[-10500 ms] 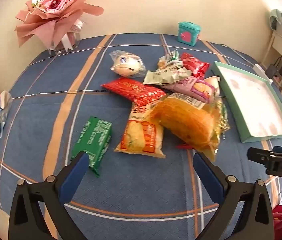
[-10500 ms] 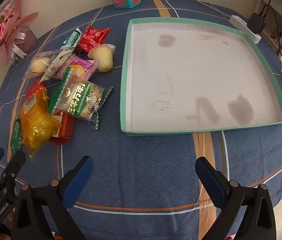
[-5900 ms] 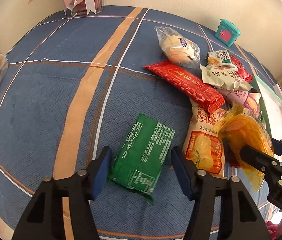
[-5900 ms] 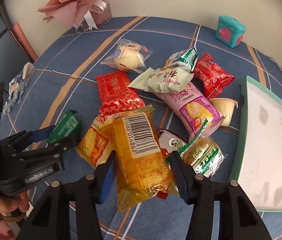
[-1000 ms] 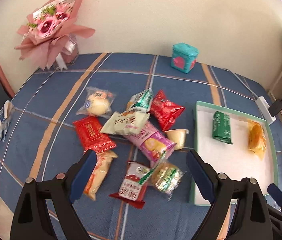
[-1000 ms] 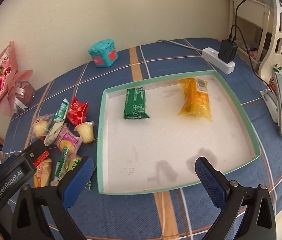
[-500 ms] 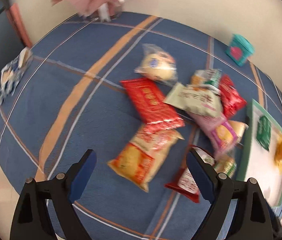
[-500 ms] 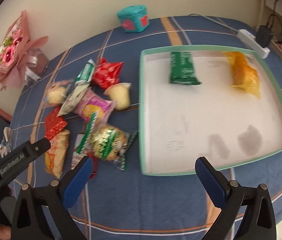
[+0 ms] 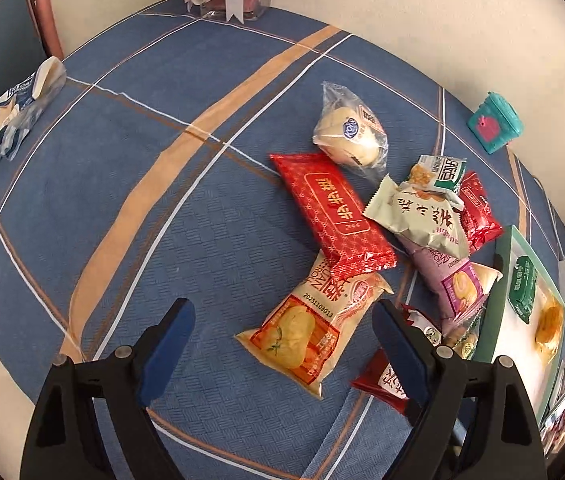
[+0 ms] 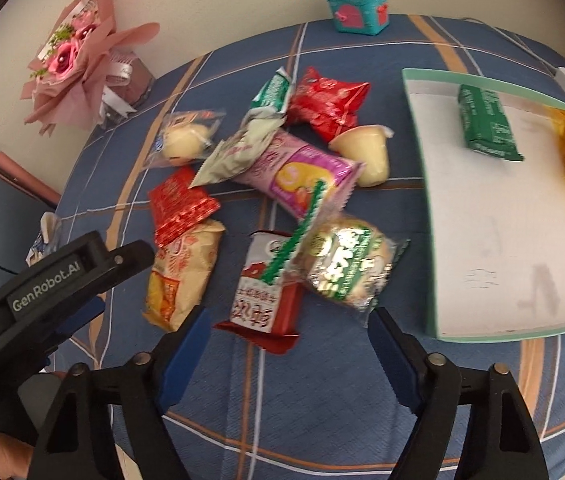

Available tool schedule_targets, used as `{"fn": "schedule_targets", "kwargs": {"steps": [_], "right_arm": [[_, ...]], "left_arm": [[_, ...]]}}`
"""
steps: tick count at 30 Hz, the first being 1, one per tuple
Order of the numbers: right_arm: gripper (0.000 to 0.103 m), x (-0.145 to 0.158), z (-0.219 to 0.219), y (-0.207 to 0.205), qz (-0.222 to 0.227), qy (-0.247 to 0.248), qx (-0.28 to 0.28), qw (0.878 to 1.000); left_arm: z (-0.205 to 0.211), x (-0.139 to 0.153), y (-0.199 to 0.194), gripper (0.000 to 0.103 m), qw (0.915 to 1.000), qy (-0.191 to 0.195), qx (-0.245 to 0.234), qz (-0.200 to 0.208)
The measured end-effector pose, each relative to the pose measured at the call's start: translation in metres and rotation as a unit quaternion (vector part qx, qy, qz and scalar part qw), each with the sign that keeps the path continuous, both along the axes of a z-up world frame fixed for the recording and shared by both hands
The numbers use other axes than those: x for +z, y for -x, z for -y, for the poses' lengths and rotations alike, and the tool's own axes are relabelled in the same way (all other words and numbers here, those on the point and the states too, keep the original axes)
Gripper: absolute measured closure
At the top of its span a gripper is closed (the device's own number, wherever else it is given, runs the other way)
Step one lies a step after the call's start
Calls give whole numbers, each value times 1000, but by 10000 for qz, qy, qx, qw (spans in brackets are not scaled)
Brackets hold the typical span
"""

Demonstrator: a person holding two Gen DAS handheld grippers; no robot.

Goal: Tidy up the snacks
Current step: 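Grasp the Swiss roll bag with the left tool while the right tool grasps the milk biscuit pack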

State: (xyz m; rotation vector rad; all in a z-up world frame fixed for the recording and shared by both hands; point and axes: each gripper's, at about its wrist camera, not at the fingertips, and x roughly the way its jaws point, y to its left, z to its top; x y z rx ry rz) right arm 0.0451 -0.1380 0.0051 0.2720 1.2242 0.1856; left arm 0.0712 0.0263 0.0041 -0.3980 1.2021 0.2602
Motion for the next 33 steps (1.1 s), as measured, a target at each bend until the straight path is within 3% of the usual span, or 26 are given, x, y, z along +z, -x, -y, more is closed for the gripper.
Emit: {"fn": "schedule_targets", "kwargs": {"steps": [4, 10, 16, 25, 33], "right_arm": [[37, -4, -12, -3, -48, -63, 165, 9998], [48, -15, -21, -10, -209, -109, 222, 9995], [49, -26, -26, -19, -314, 93, 220, 9992], [49, -41, -44, -36, -306, 383, 254, 9985], [49, -45, -62, -47, -170, 713, 374, 9966]], "left_arm": [[7, -4, -5, 26, 9996, 158, -217, -24], [14, -12, -14, 29, 9988, 260, -409, -86], [24, -22, -30, 39, 9978, 232, -591, -172], [27, -49, -46, 42, 9964, 299, -628, -482], [28, -52, -54, 47, 9969, 266, -560, -480]]}}
